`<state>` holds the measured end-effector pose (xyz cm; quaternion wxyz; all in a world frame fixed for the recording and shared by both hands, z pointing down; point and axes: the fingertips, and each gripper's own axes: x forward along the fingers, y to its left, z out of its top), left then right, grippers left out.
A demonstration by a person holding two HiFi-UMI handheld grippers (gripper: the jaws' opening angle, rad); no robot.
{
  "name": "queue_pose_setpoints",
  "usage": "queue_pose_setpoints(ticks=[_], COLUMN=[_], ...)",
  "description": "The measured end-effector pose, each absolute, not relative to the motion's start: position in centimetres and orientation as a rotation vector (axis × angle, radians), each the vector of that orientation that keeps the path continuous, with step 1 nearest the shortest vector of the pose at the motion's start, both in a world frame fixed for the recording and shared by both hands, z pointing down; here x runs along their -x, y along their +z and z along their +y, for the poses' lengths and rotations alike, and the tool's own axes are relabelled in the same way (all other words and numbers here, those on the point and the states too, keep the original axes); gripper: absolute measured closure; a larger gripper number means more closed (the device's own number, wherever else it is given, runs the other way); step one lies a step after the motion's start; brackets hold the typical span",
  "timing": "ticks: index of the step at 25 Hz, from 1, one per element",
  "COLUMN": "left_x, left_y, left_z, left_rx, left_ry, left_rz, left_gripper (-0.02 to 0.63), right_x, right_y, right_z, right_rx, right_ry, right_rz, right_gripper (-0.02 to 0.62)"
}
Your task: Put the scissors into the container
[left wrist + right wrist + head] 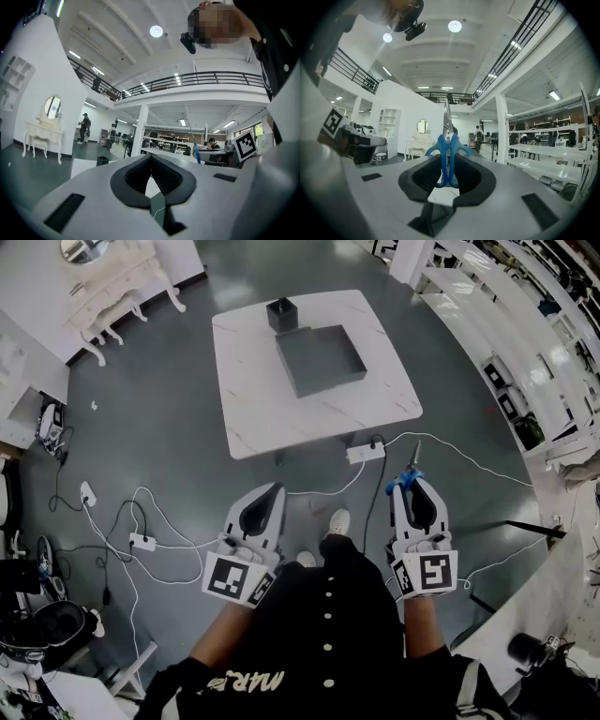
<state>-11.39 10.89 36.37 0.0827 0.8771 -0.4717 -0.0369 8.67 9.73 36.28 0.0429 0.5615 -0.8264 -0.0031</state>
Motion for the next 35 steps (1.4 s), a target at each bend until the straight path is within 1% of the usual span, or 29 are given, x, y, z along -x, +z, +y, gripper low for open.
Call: queue_pose_setpoints(ticks=[10,35], left_x=[9.1,3.2], left_y=[35.1,35.4], left_z=[4.8,-7.4], left_rx=[-2.628,-2.573], left_ry=[-0.133,-0.107], left_rz=[-1.434,-1.527], left_gripper=[0.58,0.58], right_x=[-10.3,-16.3], right_y=[35.5,36.1], right_z=[3.5,-9.6], right_rx=[-1.682,-1.6], right_ry=[-0.038,-0.014], right_rz=[-2.555,-2.603], right_gripper=[0.495,0.495])
